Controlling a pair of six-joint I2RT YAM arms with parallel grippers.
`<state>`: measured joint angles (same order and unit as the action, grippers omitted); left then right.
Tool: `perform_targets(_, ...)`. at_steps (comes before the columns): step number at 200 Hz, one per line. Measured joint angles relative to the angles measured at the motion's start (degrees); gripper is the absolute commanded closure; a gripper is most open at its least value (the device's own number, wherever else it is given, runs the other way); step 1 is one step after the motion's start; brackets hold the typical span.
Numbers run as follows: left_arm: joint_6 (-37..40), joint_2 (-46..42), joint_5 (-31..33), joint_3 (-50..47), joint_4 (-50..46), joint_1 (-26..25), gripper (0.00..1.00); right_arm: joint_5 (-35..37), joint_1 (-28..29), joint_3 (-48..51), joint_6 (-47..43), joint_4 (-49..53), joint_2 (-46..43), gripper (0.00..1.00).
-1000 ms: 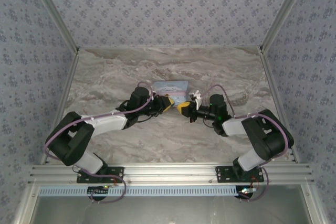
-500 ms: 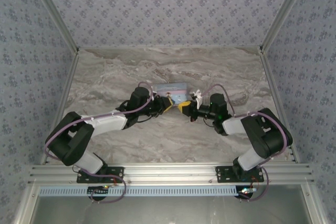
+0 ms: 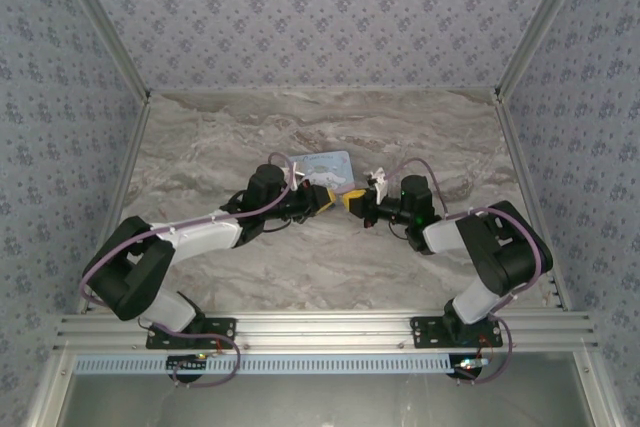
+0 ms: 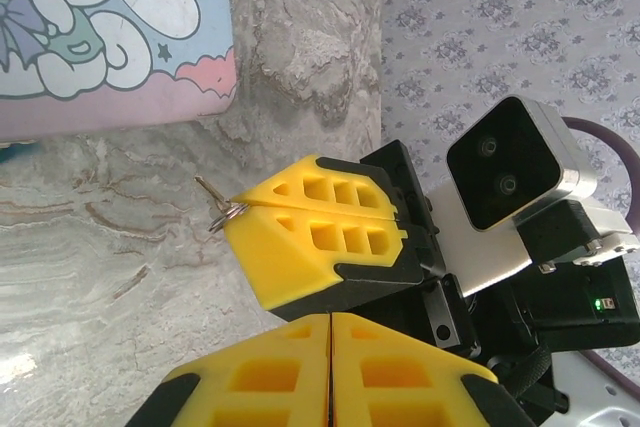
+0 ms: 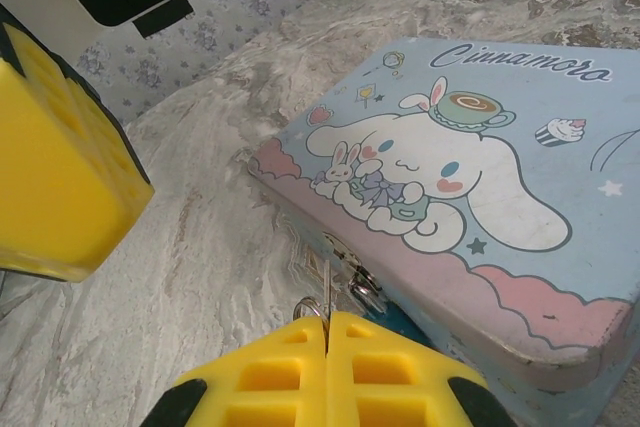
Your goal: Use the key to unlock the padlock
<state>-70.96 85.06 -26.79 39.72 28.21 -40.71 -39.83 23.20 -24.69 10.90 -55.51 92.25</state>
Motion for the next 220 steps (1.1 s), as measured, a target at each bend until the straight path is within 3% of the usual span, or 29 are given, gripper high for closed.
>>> perform_targets(50,2.86,-2.05,1.09,-0.02,-3.91,1.18,0.8,0.02,-0.33,0.0,0.0,0.02,0.09,1.0)
perform_targets(84,7.28,-5.09,3.52,0.0,-10.14,2.12,0.66,1.31,-0.37,0.28,0.22,0.24,-0.39,1.0)
perform_targets(129,15.61,-7.74,8.5,2.69,-22.51,3.63,0.36,6.32,-0.59,2.29,0.24,6.14,-8.2,1.0)
perform_targets(182,23.85,-10.49,12.52,2.89,-31.12,11.87,0.02,14.71,-0.85,3.26,-1.51,21.88,-22.08,1.0)
perform_targets(220,28.44,-5.88,10.4,4.98,-32.09,15.69,0.01,16.61,-0.96,3.54,-1.97,28.61,-26.73,1.0)
